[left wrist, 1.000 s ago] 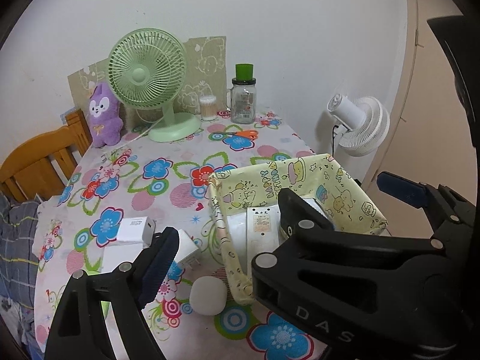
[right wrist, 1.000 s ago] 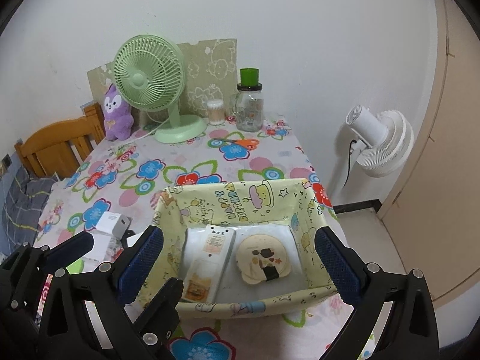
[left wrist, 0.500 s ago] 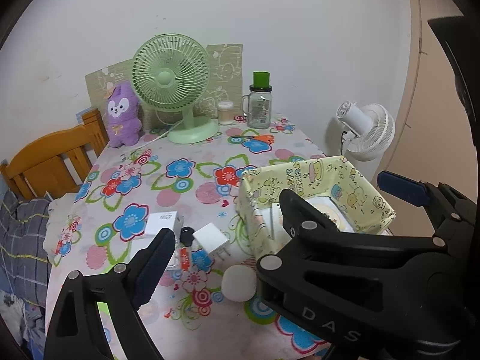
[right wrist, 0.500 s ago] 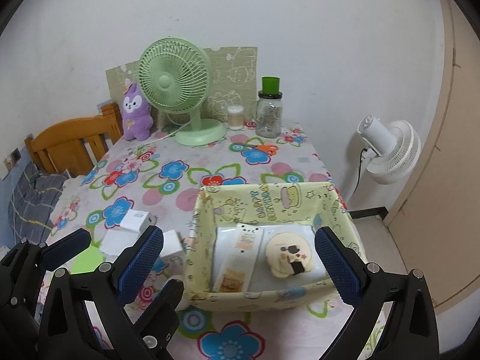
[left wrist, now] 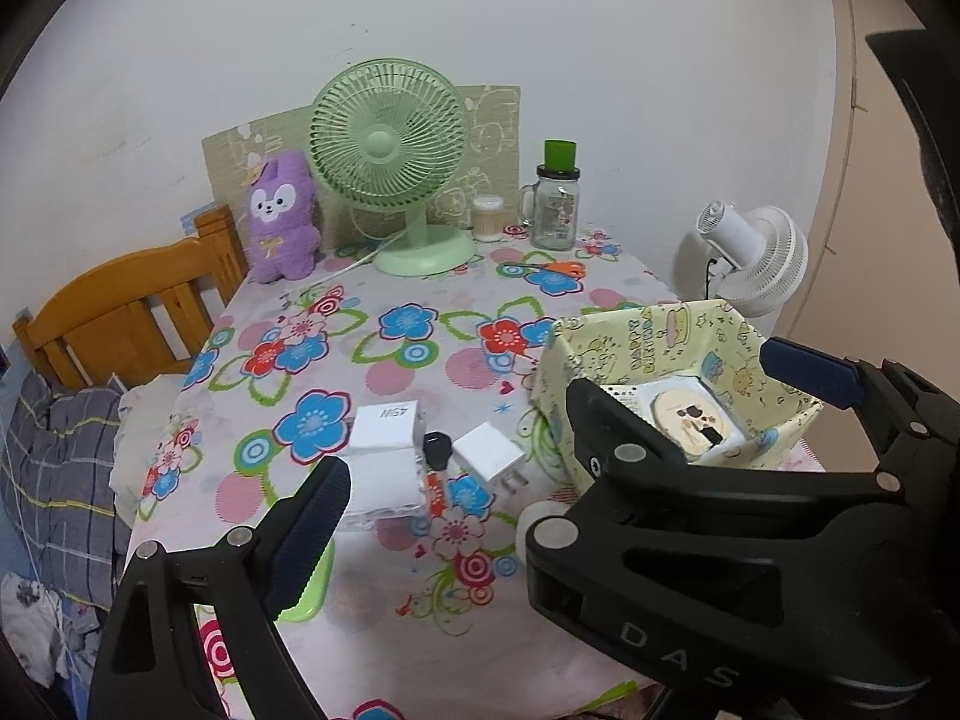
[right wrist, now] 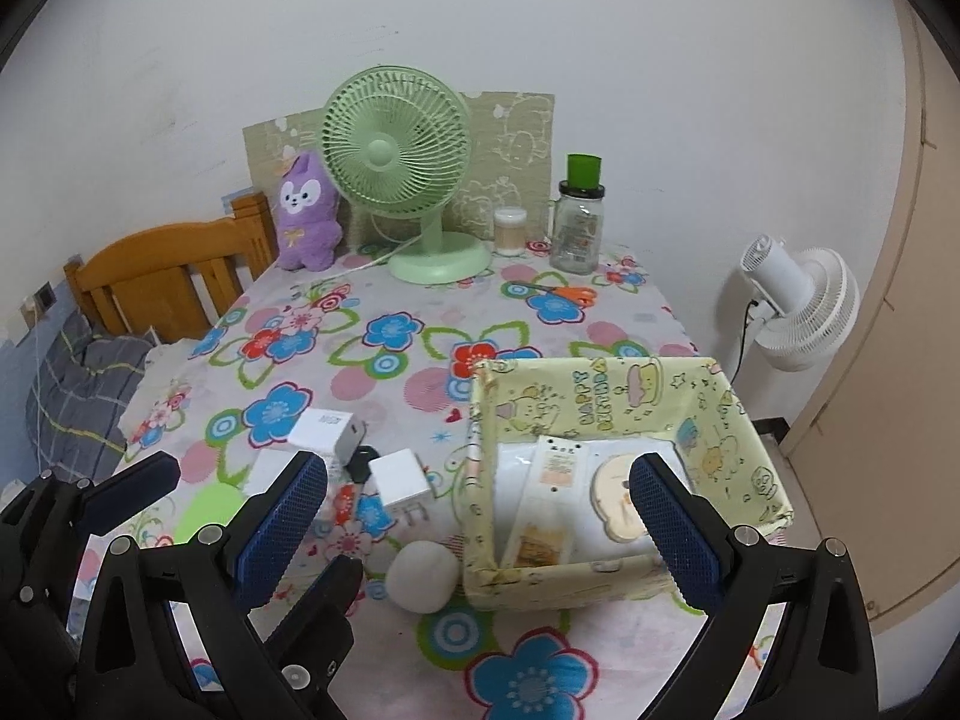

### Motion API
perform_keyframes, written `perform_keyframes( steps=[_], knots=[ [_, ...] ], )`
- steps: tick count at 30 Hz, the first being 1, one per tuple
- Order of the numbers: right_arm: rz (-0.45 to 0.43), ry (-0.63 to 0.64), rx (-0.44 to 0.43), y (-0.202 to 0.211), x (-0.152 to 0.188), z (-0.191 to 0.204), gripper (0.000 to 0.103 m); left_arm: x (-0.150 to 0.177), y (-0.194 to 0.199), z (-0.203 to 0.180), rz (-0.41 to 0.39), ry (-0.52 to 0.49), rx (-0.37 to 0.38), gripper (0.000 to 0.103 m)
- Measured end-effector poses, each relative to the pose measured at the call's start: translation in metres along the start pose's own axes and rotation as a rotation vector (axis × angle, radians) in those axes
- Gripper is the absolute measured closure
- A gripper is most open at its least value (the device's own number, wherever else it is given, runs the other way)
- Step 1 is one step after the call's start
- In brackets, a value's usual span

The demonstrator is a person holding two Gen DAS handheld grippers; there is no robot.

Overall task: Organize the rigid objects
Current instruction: 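Withdraw both open tools from the gift-paper box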

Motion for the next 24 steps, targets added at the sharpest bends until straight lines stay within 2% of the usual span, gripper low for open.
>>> perform_keyframes(
  steps=[12,24],
  knots=[
    [-0.003,0.004,-0.005,-0.002,0.007,0.024,0.001,0.010,-0.002,0.025,0.005,0.023,-0.014,0.009],
    [0.009,0.018,-0.031,-0.023,0.018,0.048,0.001,0.026,-0.022,0.056,0.042,0.057,-0.049,0.009]
  ],
)
Point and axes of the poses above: each gripper's, at about its wrist camera, not at the fingertips, and y roughly against the way its jaws point, z to its left, x to its underside, the point moved 1 cm from there along -y, roughly the way its jaws point, and after that the axes turned 15 degrees about z, right-handed, at the moved point
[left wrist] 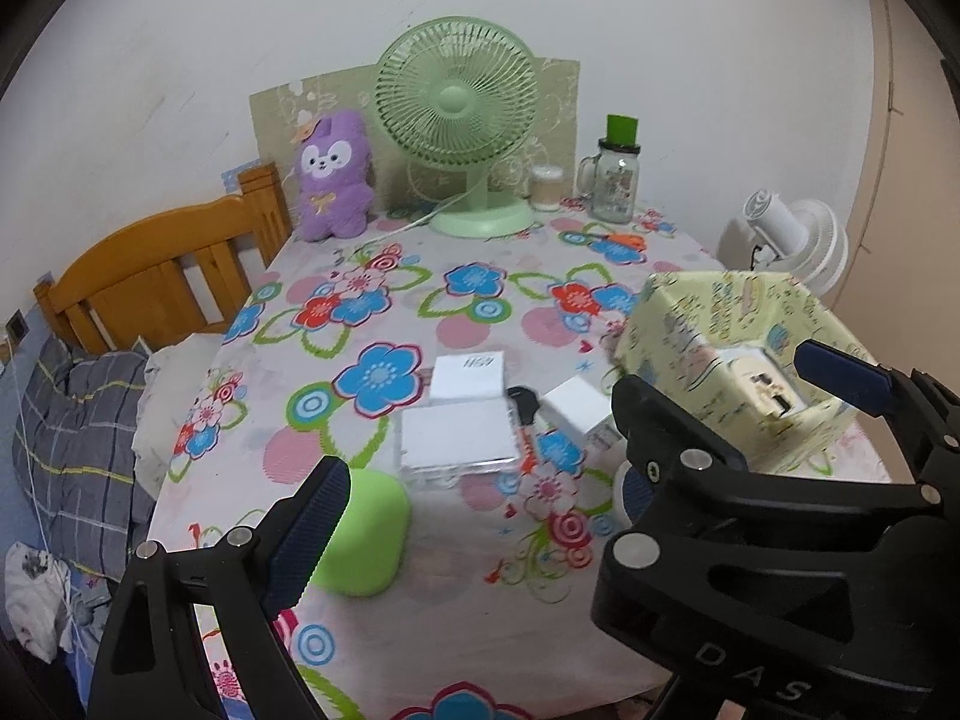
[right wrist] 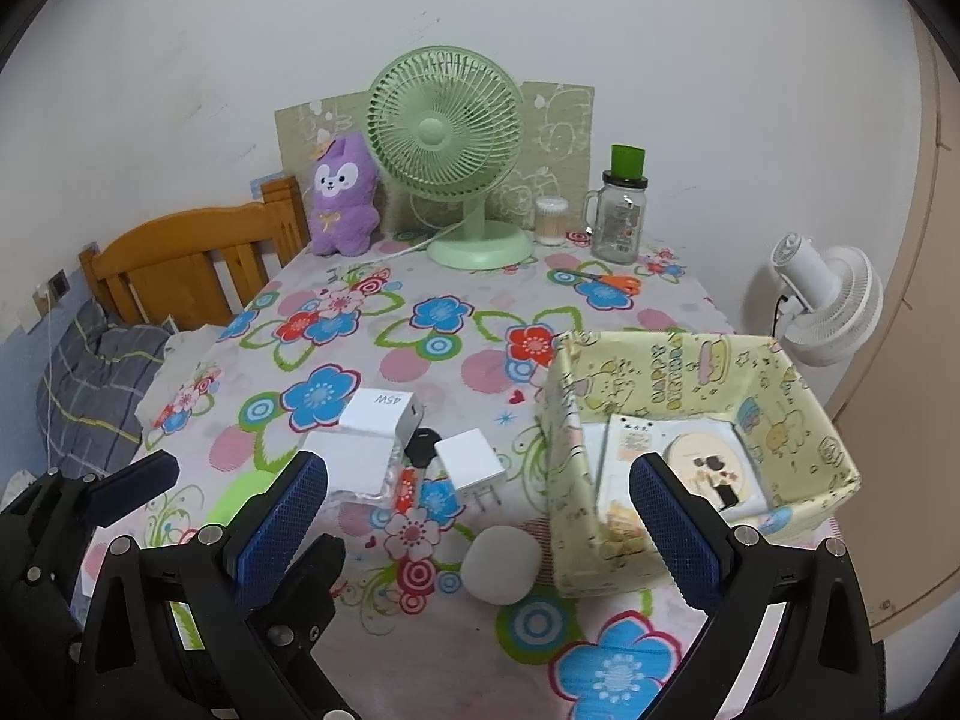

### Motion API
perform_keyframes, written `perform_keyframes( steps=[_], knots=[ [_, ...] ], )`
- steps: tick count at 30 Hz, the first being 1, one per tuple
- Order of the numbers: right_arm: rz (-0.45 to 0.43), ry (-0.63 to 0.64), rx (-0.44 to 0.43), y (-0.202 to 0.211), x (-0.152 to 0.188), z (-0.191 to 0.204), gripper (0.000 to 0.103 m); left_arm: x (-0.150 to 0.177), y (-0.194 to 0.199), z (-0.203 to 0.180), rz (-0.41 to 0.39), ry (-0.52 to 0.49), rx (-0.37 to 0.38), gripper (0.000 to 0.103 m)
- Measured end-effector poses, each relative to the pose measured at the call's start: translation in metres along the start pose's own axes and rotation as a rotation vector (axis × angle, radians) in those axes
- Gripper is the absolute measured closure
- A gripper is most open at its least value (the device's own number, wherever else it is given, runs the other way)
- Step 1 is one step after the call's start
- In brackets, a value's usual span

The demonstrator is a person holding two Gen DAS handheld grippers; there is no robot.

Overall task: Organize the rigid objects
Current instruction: 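Withdraw both open tools from the gift-paper box, then grasp the white ball with right tool while left tool moves toward the green pad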

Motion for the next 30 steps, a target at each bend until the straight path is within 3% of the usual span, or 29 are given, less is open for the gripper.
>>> perform_keyframes(
  steps=[13,30],
  knots=[
    [0.049,0.013,-0.011,-0.036,0.010,0.019,0.004,0.009,-0.040,0.023,0.070,0.032,-0.023,0.009],
    [0.129,-0.058,0.055,-0.075,0.035,0.006,0.010,0.025,-0.086,0.021,0.145,0.030,-0.018,0.009]
  ],
)
Point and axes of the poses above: each gripper's, at about its wrist camera, not at the fingertips, and y roughly against the way its jaws point, z to its left, x to its underside, the point moved 1 cm from there along -y, roughly the way its jaws point, and after that the axes turned 15 degrees about z, right-handed, at the moved point
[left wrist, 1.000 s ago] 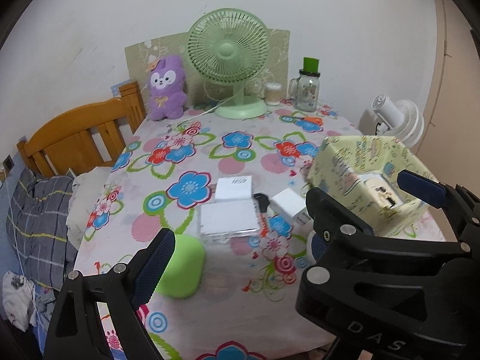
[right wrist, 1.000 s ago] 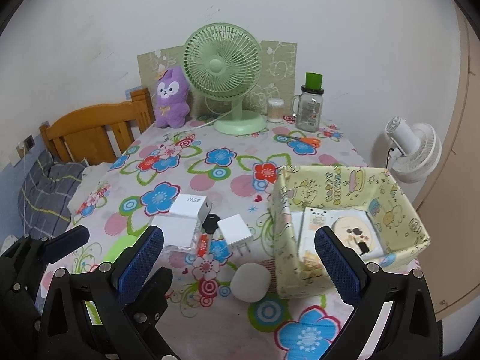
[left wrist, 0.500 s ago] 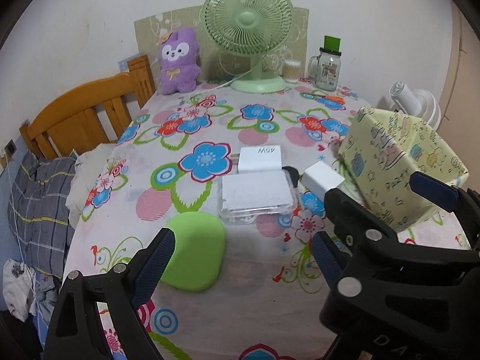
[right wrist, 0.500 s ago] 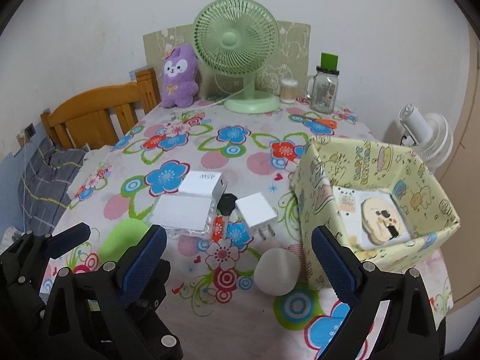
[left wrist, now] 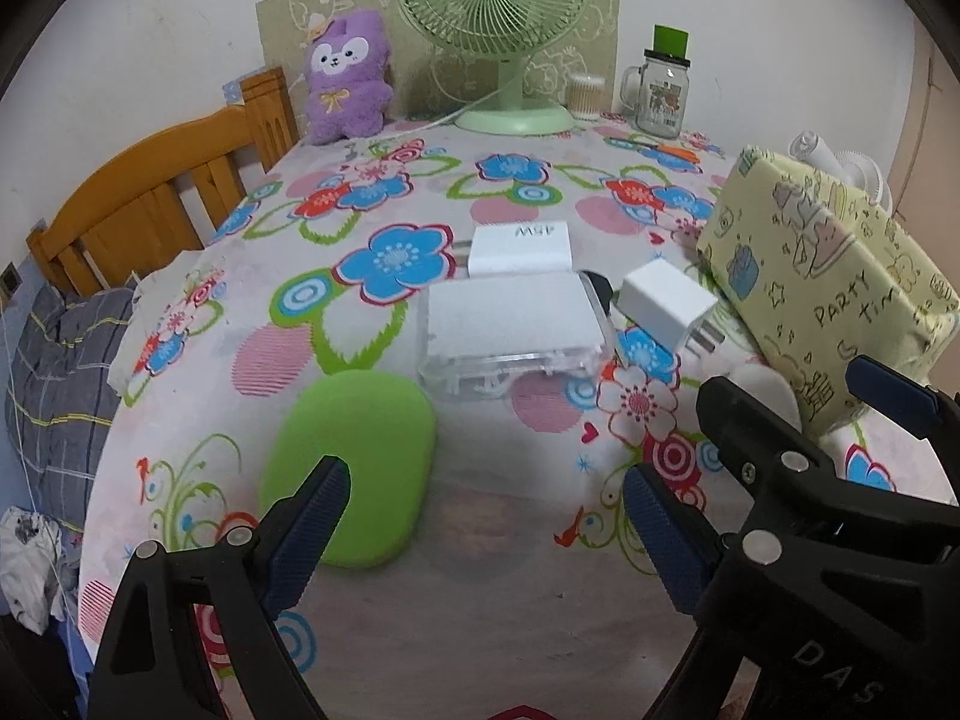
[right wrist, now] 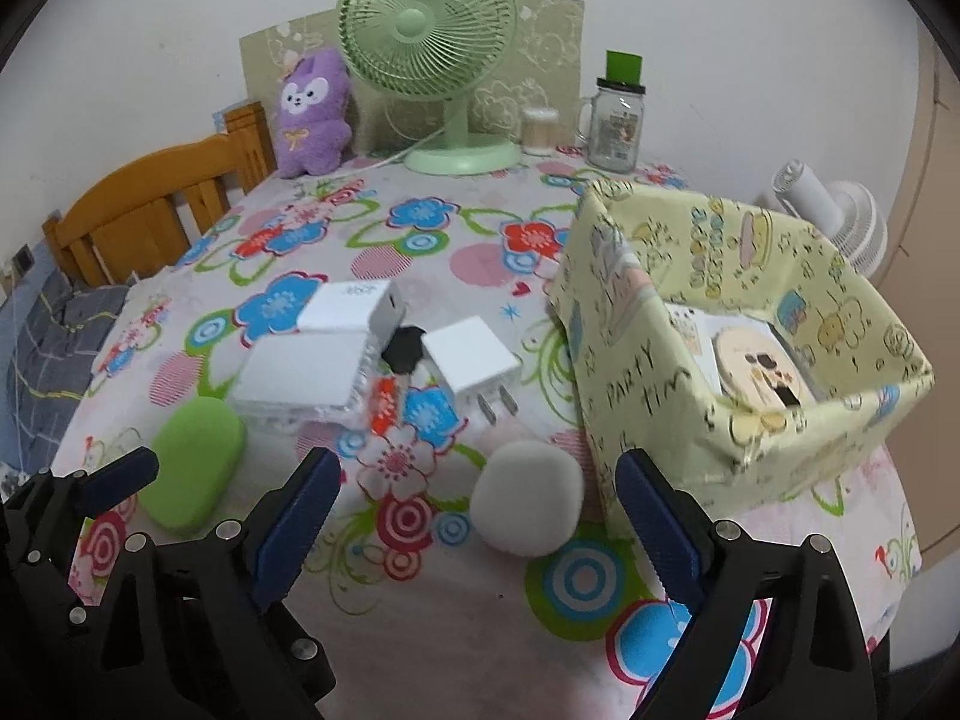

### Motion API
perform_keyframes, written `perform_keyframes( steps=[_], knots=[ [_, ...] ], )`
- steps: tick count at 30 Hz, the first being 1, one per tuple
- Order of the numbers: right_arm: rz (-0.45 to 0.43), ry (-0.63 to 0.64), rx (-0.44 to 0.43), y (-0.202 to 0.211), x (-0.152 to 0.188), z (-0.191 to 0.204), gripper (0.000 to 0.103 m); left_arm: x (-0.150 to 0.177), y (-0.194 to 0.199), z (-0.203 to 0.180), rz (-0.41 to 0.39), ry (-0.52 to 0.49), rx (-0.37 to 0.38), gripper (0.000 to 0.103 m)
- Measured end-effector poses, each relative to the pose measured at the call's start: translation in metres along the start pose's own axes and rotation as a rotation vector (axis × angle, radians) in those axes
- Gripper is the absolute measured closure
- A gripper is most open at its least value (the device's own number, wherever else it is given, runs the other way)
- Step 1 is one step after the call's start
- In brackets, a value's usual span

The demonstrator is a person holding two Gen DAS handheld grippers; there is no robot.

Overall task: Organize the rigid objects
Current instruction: 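Grasp the white ball with right tool while left tool moves toward the green pad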

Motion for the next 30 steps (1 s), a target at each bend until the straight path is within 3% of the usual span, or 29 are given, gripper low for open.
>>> perform_keyframes(
  steps=[16,23,26,28,30],
  knots=[
    [0.027,-0.046,0.044,-0.033,0.002,0.004,0.013,-0.001,-0.022,0.010,0.012,0.021,-0.094,0.009],
    [0.074,-0.111,0.029,-0.049,-0.002,-0.003,0.016,-0.009,-0.026,0.011,-0.009,0.001,-0.137,0.000],
    [0.068,-0.117,0.051,-0.050,-0.003,-0.004,0.027,-0.010,-0.028,0.015,-0.010,0.005,-0.109,0.000],
    [0.059,-0.107,0.062,-0.050,-0.003,-0.003,0.048,-0.010,-0.028,0.015,-0.008,0.006,-0.099,0.000],
    [0.058,-0.093,0.053,-0.050,-0.004,-0.002,0.053,-0.011,-0.029,0.017,-0.001,0.011,-0.083,0.000]
  ],
)
Point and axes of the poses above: each gripper's, at about its wrist camera, not at the fingertips, and y roughly against the way its jaws point, z to its left, x to its underside, the point moved 1 cm from there along -y, roughly the way its jaws point, and after that the axes turned 15 degrees about z, right-handed, at the moved point
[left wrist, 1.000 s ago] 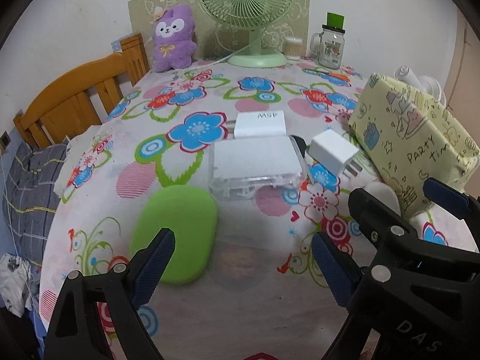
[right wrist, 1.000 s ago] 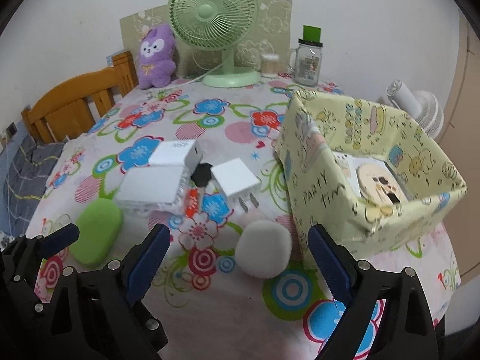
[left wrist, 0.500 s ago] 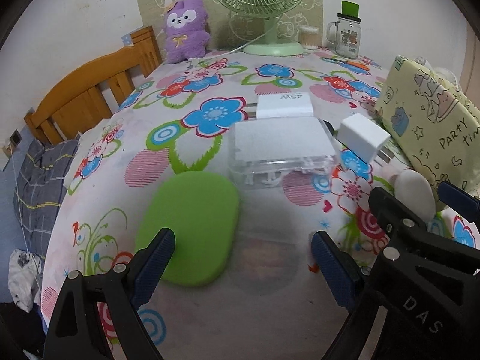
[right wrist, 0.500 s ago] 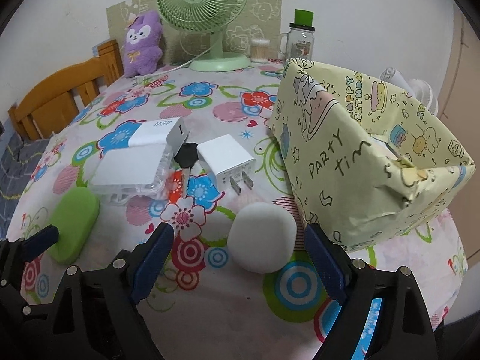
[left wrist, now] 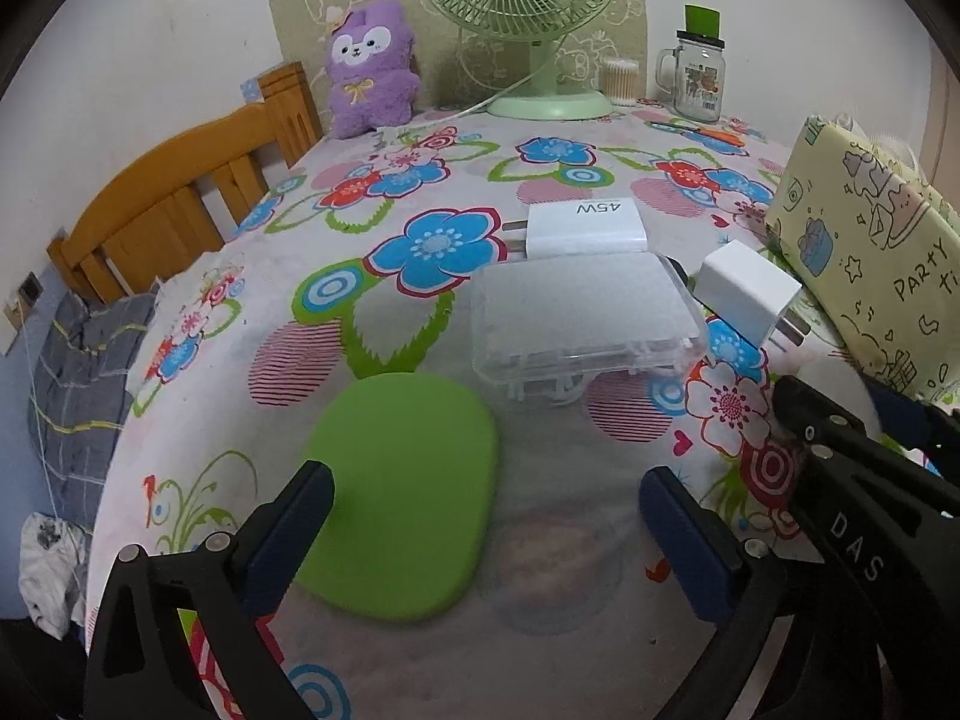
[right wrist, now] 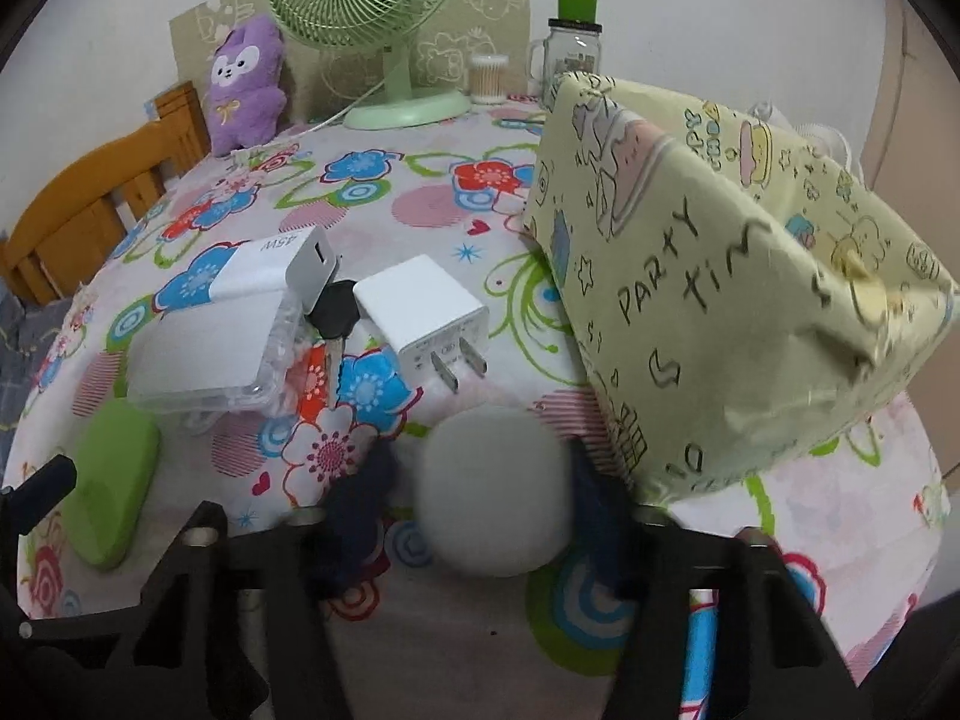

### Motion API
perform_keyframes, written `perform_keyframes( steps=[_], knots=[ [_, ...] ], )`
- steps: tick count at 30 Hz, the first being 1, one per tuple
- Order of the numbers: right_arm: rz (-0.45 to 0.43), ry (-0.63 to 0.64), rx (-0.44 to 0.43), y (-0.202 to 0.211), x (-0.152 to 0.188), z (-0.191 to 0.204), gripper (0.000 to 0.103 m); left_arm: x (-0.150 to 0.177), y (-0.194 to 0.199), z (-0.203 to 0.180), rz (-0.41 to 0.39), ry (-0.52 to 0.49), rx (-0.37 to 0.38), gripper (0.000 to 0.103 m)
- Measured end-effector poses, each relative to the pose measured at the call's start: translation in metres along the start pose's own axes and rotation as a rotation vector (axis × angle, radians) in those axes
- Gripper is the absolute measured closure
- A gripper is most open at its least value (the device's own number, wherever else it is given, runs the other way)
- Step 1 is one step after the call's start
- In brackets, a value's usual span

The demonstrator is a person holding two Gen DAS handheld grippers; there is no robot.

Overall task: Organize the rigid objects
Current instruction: 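Grasp the white ball with right tool while left tool moves toward the green pad, then lift the white ball with right tool while left tool closes on the green pad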

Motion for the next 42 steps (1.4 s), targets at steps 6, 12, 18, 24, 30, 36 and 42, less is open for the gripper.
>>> perform_keyframes(
  steps=[6,12,18,24,30,36,42],
  knots=[
    [-0.003,0.019,-0.012,0.000,-0.003,0.007,0.053,0.000,-0.001,0.006,0.009,0.008,0.012,0.000],
    [-0.023,0.043,-0.018,0.006,-0.004,0.020,0.053,-0.003,-0.005,0.030,0.028,0.078,0.005,0.000],
    [-0.039,0.054,-0.015,0.009,-0.008,0.027,0.053,-0.004,-0.010,0.043,0.048,0.104,0.060,0.000],
    [-0.034,0.054,-0.015,0.008,-0.009,0.030,0.053,-0.006,-0.012,0.045,0.036,0.084,0.076,0.000],
    [-0.024,0.072,-0.019,0.009,-0.006,0.036,0.053,-0.006,-0.012,0.047,0.027,0.017,0.105,0.000],
    [-0.011,0.095,-0.025,0.009,-0.001,0.044,0.053,0.001,-0.006,0.049,0.010,-0.043,0.137,0.017],
    [-0.027,0.106,-0.018,0.015,0.001,0.049,0.053,0.004,-0.001,0.047,0.004,-0.027,0.136,0.026]
  ],
)
Point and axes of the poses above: each gripper's, at about its wrist camera, not at the fingertips, and y roughly against the way its jaws point, z to its left, x to its underside, the point moved 1 cm from there along -y, roughly the way its jaws point, and after that the axes turned 15 degrees about z, right-handed, at the moved point
